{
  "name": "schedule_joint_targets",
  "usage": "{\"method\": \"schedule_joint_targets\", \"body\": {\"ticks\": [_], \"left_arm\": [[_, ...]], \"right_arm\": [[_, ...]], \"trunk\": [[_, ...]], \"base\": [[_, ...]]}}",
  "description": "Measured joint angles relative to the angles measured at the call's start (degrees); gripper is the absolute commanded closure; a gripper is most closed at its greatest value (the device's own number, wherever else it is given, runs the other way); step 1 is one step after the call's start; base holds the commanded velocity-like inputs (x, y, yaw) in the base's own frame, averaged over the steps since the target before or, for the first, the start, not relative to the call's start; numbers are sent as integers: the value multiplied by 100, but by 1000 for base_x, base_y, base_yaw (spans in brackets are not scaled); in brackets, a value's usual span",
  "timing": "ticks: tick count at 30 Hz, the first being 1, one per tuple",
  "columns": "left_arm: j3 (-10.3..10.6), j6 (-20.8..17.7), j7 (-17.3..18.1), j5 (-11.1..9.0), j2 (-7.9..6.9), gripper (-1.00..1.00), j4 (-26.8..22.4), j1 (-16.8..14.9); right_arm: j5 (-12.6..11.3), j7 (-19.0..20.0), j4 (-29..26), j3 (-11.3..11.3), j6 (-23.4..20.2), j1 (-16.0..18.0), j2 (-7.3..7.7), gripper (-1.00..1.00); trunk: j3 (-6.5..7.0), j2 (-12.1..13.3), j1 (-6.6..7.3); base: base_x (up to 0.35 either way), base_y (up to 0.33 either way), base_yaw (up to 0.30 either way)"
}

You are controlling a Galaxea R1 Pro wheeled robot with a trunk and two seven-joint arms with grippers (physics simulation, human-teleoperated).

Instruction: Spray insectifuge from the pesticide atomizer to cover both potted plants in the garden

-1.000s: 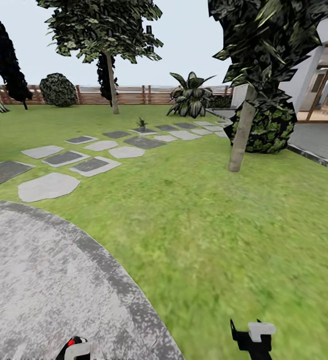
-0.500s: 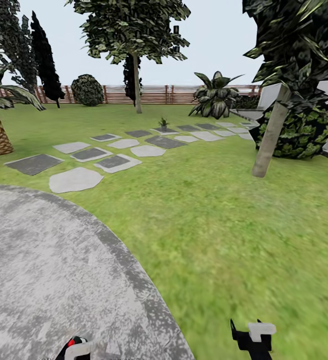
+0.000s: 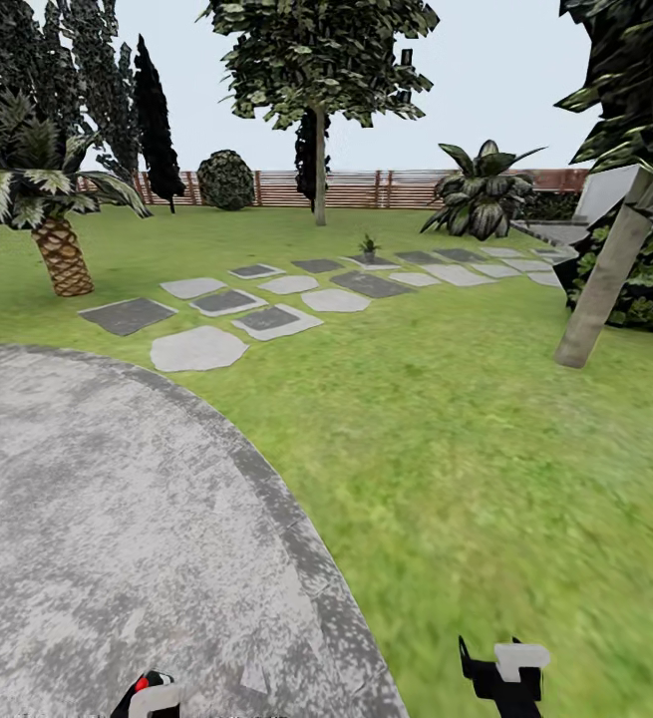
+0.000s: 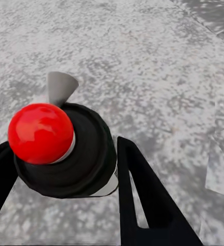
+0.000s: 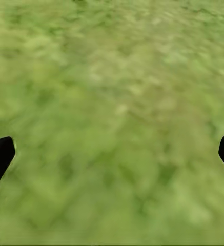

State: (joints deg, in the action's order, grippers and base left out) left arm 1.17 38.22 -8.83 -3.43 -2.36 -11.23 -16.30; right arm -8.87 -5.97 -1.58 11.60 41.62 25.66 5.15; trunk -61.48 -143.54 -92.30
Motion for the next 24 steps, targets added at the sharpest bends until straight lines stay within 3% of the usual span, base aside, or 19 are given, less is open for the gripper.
{"method": "schedule_joint_targets", "body": {"ticks": [6, 24], "left_arm": [[8, -6, 0, -17, 15, 100, -3, 19], [-32, 1, -4, -16, 17, 100, -5, 34]], "right_arm": [[46, 4, 0, 12, -10, -2, -28, -100], [-3, -11, -11, 2, -4, -46, -32, -100]], "trunk": [[0, 0, 2], [0, 0, 3]], "base": [[144, 40, 47], [307, 121, 0]]}}
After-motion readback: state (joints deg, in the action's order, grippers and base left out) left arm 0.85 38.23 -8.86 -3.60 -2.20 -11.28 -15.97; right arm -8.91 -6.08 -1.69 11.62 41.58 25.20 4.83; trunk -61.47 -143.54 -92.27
